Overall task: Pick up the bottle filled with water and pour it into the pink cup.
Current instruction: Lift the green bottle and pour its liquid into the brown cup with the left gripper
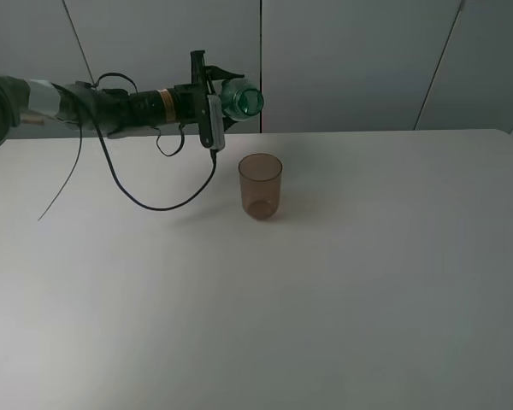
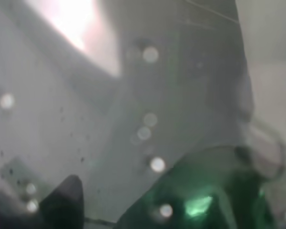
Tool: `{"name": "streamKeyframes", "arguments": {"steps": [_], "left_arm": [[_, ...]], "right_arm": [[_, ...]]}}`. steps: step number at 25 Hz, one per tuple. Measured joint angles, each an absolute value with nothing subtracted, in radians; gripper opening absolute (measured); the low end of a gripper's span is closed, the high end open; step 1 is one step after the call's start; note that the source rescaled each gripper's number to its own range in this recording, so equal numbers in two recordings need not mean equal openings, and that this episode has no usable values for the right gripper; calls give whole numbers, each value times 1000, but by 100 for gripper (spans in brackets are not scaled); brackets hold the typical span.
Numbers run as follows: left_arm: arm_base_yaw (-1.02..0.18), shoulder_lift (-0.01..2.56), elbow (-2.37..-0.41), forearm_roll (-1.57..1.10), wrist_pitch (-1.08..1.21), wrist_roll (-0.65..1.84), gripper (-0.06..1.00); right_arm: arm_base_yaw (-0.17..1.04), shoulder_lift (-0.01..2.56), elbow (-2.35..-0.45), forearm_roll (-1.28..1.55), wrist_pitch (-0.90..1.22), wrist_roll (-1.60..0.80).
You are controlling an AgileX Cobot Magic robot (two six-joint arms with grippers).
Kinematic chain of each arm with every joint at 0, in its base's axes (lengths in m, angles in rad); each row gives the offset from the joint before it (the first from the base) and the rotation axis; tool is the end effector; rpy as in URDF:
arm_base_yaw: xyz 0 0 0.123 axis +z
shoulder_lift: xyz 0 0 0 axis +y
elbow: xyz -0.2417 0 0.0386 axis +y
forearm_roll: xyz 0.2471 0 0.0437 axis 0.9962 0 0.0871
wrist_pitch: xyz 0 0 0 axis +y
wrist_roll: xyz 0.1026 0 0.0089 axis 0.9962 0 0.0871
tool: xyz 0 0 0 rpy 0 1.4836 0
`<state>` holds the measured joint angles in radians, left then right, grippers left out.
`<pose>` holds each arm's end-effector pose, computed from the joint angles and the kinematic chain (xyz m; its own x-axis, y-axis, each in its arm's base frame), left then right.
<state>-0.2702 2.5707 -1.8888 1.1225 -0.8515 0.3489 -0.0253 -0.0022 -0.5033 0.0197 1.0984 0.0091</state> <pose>0.4812 -0.2057 0.0891 0.7743 0.5183 -0.3632 0.3592 0.1125 0.9264 0.0433 0.0007 0.2690 -0.4839 0.0303 -0.8746 0.0187 0.9995 0.0243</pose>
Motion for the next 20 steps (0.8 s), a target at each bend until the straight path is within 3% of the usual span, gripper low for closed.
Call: {"name": "streamKeyframes", "arguments": {"steps": [20], "left_arm": [[-280,2571,-1895,1211,-877,482,1]], "right_arm": [[-25,-2,-503,20,1098,9]]}}
